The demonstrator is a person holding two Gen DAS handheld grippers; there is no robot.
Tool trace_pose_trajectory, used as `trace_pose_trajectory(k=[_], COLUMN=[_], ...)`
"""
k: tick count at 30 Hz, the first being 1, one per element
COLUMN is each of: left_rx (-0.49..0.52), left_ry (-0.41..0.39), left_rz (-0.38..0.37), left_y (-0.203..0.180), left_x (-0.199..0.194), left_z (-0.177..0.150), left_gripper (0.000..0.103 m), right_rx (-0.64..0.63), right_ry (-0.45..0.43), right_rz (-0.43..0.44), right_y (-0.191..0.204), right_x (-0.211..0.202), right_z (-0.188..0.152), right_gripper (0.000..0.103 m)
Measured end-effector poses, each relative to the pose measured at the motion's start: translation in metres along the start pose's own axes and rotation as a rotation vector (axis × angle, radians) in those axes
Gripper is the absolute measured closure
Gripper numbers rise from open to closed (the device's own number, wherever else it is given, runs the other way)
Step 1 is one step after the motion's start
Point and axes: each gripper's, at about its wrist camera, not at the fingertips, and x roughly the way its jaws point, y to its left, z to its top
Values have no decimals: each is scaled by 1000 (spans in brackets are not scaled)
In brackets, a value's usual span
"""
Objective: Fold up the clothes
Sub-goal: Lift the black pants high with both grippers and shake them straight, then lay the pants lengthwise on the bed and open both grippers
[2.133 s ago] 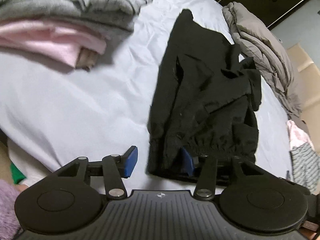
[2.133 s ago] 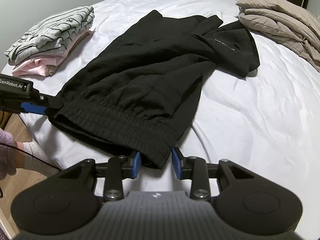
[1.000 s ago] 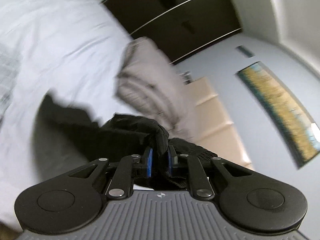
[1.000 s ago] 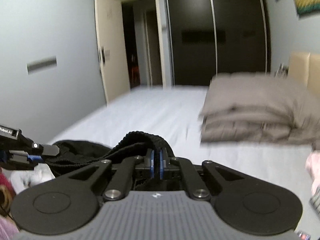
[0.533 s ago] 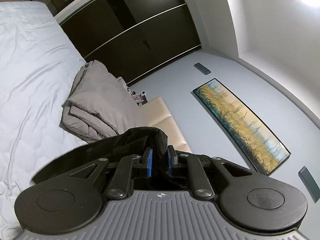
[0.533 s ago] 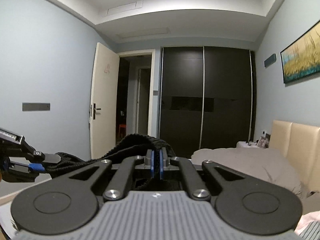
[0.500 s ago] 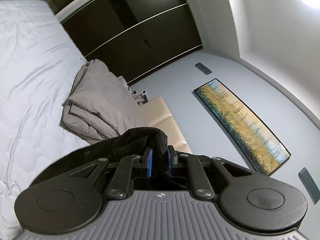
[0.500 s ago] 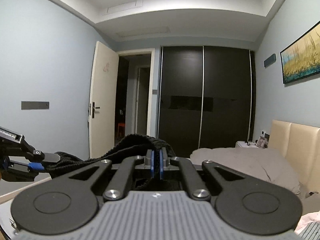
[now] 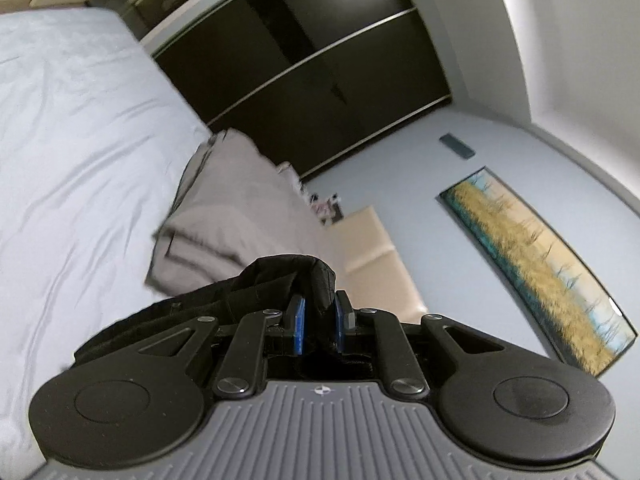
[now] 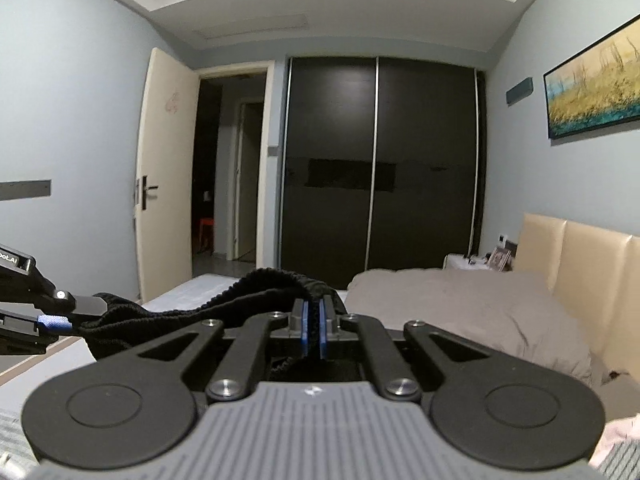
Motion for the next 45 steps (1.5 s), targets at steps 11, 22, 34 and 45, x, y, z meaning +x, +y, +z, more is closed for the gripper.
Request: trace_pose_trajectory(k=[11, 22, 34, 45], left_rx=[-25, -168, -276, -219], left_ry=[65, 275, 410, 538], left_rz=[49, 226, 303, 474], left_y=[50, 152, 207, 253], left_x=[17, -22, -85, -100], left_z=[-24, -124, -235, -311], left_gripper=[91, 91, 91, 91], right_rx=[-35, -15, 152, 142], right_ry=[84, 392, 614, 885], right_rz=[4, 125, 156, 166], right_y=[3, 11, 8, 20], right_x=[25, -34, -130, -147], right_z=[-52, -189, -306, -383], right_gripper=[97, 97, 97, 97])
